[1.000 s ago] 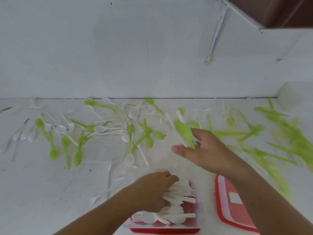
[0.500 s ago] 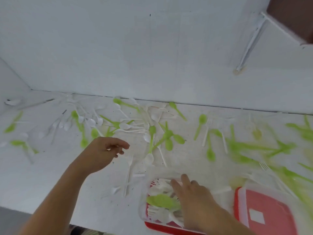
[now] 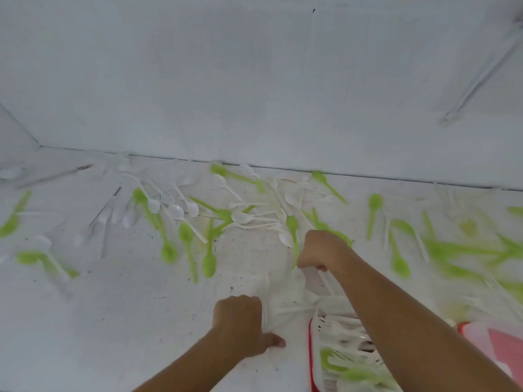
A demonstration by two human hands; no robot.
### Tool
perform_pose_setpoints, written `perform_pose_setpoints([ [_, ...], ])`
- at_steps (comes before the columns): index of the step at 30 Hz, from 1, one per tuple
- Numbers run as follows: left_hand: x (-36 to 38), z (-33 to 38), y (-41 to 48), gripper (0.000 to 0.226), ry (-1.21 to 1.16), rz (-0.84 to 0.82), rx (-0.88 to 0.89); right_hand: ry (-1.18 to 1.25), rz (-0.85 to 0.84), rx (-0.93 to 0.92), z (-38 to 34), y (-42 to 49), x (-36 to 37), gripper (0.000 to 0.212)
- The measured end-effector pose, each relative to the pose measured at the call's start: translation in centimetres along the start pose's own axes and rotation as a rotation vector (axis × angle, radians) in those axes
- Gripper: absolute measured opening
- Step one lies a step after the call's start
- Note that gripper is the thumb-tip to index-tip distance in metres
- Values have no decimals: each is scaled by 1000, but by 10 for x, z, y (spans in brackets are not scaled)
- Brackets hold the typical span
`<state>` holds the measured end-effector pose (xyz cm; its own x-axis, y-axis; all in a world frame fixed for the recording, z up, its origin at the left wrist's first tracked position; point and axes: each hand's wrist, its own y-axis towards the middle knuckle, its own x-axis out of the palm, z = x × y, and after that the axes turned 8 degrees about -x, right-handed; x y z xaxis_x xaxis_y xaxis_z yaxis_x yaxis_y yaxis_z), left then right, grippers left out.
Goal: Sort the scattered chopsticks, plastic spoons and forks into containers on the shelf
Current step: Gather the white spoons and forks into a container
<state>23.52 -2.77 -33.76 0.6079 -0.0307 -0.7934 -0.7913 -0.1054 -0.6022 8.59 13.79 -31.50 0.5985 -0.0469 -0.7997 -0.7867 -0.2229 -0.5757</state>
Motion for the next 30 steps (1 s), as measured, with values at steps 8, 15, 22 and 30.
perform_pose_setpoints([
  [8,11,-26,30,23,-118,186,158,11,36,181,-10,-6,41,15],
  [15,4,-70,53,35,-150,202,206,133,92,282,3,-12,38,56],
  [22,-14,-76,71,26,-240,414,308,163,17,276,-3,-11,47,9],
  [30,2,-61,97,33,-16,449,523,160,-76,228,27,-11,15,18],
])
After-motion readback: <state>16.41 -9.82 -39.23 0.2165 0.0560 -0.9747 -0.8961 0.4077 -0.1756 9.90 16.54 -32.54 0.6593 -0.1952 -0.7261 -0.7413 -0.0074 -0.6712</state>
